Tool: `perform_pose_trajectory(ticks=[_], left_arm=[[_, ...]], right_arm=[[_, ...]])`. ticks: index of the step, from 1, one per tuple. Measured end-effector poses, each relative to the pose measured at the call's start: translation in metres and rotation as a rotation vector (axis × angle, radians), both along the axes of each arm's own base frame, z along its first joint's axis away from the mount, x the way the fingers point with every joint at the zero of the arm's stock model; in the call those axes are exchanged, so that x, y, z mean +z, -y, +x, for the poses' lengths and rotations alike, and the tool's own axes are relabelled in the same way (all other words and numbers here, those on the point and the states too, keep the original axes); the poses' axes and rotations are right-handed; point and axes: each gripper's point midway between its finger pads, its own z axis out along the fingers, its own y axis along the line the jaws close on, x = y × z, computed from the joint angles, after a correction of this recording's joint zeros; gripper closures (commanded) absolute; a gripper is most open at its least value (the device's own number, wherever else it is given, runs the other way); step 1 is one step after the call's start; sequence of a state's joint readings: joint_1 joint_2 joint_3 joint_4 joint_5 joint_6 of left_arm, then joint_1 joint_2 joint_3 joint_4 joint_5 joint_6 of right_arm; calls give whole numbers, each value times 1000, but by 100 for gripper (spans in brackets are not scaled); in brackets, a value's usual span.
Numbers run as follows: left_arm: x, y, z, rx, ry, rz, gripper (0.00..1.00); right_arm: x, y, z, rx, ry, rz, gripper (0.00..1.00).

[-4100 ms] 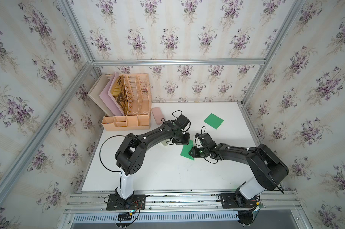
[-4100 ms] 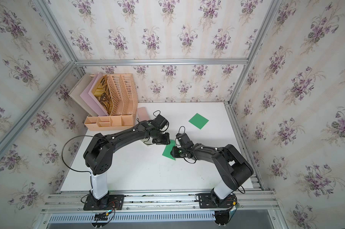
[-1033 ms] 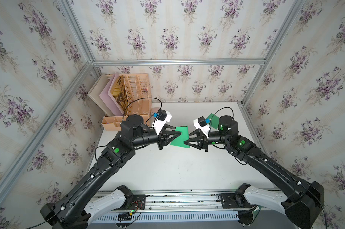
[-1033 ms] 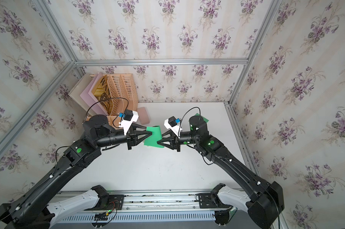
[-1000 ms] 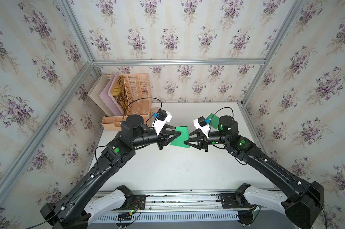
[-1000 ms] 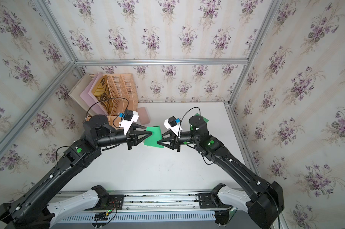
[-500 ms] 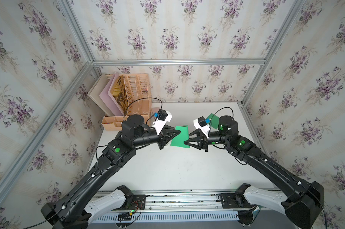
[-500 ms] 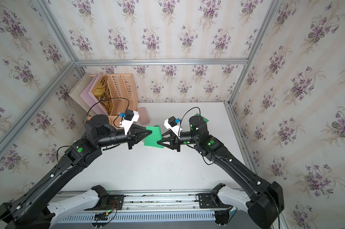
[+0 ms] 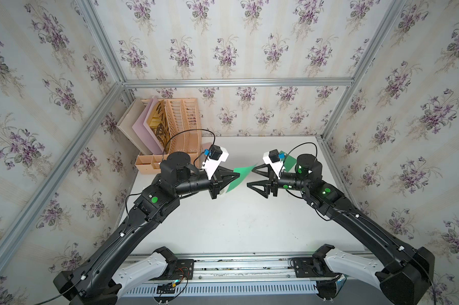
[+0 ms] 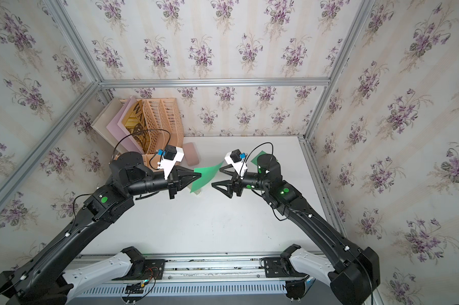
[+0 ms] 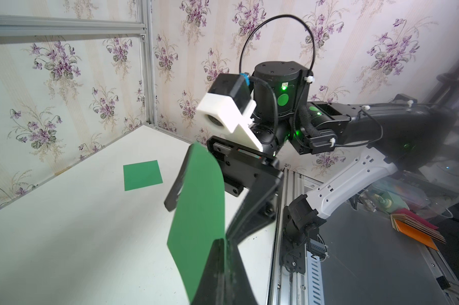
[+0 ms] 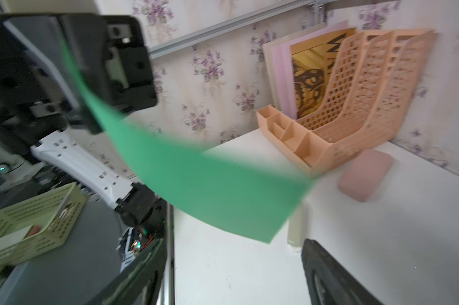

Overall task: Fold the square paper along the opposite sides
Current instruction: Pick up the paper from the center of the board, then fold the paper.

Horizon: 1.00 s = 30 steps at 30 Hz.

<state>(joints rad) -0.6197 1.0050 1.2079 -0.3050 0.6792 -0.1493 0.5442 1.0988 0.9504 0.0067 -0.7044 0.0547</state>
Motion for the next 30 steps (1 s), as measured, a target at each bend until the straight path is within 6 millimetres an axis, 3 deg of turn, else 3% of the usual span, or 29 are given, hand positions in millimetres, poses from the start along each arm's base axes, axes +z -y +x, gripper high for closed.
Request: perform_pose_trajectory(ticks=[4, 9, 13, 21, 30], left_arm=[[6, -2, -9, -21, -4, -18, 100], [11, -6, -18, -38, 0, -36, 100], [8, -5, -17, -33, -12, -32, 100], [-9, -8, 3, 60, -31, 6, 100], [-10, -13, 14, 128, -13, 9, 100]], right_arm=[[-1, 30, 39, -165, -24, 21, 17], [-8, 30, 46, -153, -54, 31, 19], [-3, 22, 28, -36, -53, 74, 19], [29, 22, -37, 232, 23, 202, 19], [35, 20, -51, 326, 7, 228, 20]])
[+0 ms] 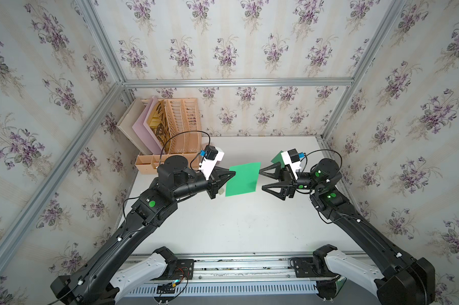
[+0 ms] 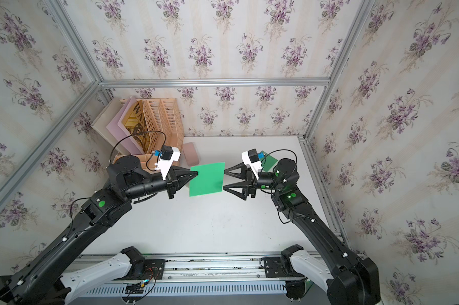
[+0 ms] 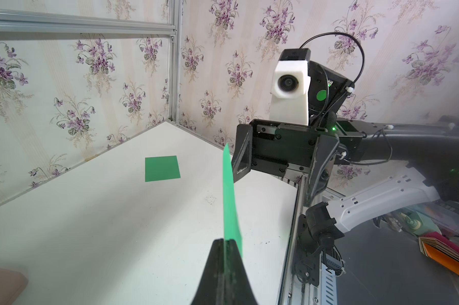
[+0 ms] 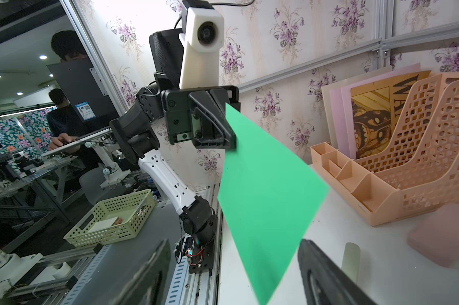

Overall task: Fold the square paper along the opposite sides
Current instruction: Fold the paper.

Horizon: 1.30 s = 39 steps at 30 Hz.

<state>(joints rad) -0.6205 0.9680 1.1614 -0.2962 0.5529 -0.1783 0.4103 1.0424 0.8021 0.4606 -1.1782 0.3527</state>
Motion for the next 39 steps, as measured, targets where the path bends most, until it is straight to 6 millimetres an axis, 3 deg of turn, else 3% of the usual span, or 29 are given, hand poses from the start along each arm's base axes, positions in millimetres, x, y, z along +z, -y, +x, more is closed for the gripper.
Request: perform_pose_trajectory(ticks=[5, 10, 14, 19, 23, 31, 39], left_arm=[[0, 0, 0, 0, -2, 0, 100], [7, -1, -4, -10, 7, -13, 100], [14, 0, -13, -46, 2, -41, 100], [19, 4, -20, -92, -6, -78, 100], [22, 7, -21, -111, -3, -94, 100], [13, 9, -7, -67, -16, -78, 100], [8, 8, 2, -25, -15, -62, 100]], right_arm=[[-1, -1, 6, -22, -20, -5, 22], [7, 4, 44, -254, -2, -25, 23], [-2, 8, 70, -383, -14, -75, 23], [-15, 6, 81, -400, -37, -119, 25], [-18, 1, 72, -333, -36, -122, 27], [-2, -1, 25, -127, 4, -32, 29], [7, -2, 9, -33, 9, 0, 29]])
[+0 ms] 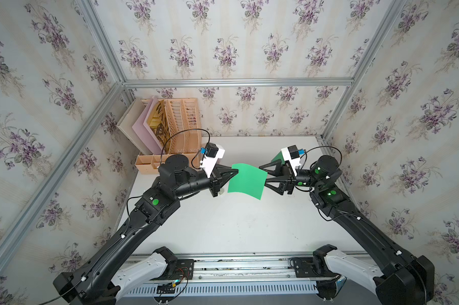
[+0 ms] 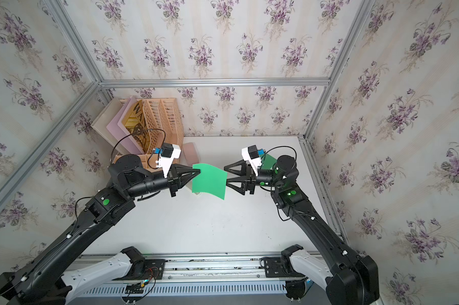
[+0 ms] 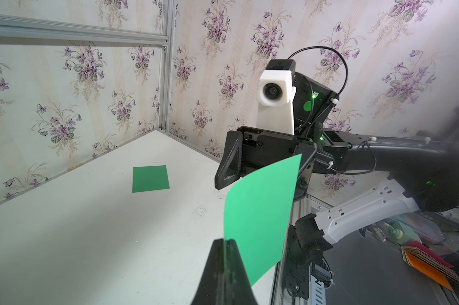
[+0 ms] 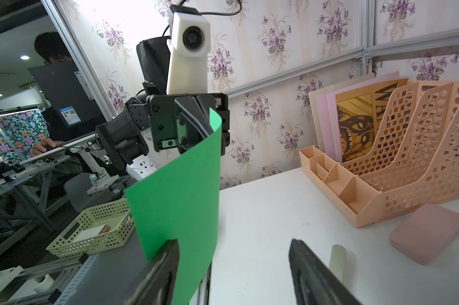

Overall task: Fold the square paper along the opposite sides
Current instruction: Fold the paper.

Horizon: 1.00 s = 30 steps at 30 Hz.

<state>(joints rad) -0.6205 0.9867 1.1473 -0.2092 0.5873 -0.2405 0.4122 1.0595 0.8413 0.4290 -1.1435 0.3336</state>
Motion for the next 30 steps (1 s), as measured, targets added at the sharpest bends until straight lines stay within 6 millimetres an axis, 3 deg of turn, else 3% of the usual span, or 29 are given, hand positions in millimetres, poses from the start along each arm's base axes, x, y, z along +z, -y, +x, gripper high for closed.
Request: perform_pose_trajectory(ticks=[30], left_arm=[[-11, 4, 9, 13, -21, 24, 100]], right_arm=[[-6, -45, -19, 160, -34, -19, 27]])
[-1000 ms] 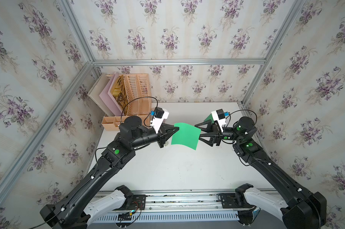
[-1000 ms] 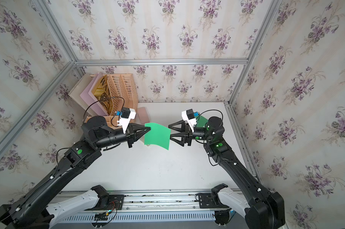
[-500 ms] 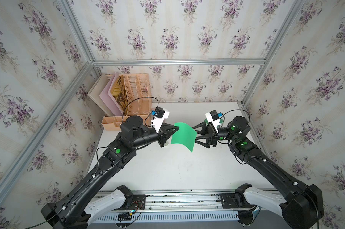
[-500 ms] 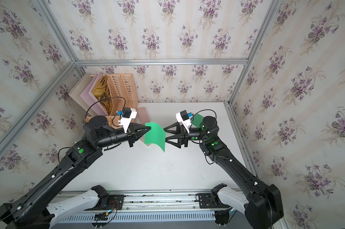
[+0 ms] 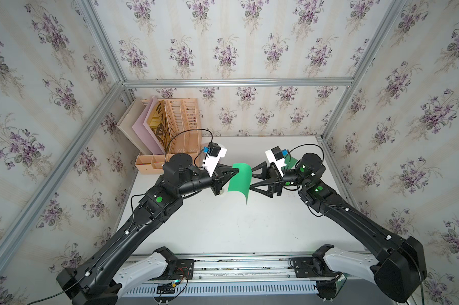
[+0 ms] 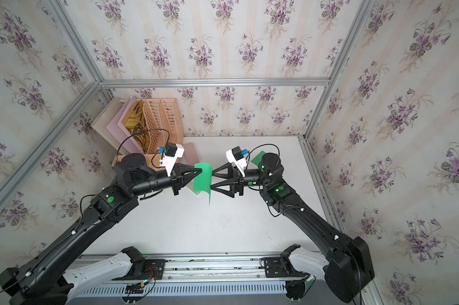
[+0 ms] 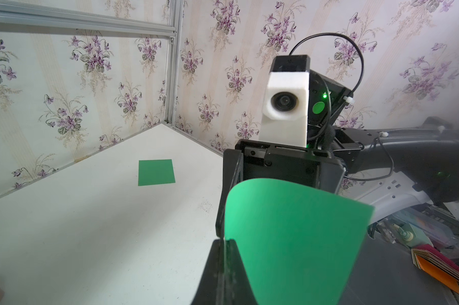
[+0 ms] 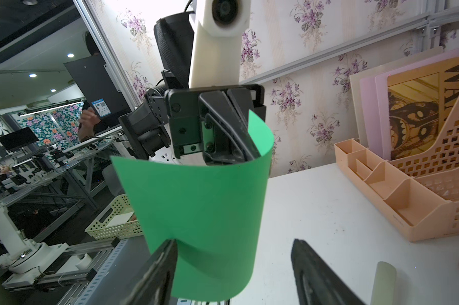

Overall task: Fold the square paper along the opposite sides
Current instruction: Fold the paper.

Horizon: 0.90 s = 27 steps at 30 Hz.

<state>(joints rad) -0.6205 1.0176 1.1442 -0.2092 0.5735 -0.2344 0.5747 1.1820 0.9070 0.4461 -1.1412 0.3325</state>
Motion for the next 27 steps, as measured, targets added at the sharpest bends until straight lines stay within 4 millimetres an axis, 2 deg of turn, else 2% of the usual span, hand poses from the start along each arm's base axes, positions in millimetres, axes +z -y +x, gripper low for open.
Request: perform_pose_trajectory(ticks=[10, 27], left_arm=[[-3, 1, 0, -6, -12, 3, 100], [-6, 5, -3, -32, -46, -11, 100]], right_arm=[[-2, -13, 5, 2, -7, -4, 30], [1, -19, 13, -17, 6, 27, 56]])
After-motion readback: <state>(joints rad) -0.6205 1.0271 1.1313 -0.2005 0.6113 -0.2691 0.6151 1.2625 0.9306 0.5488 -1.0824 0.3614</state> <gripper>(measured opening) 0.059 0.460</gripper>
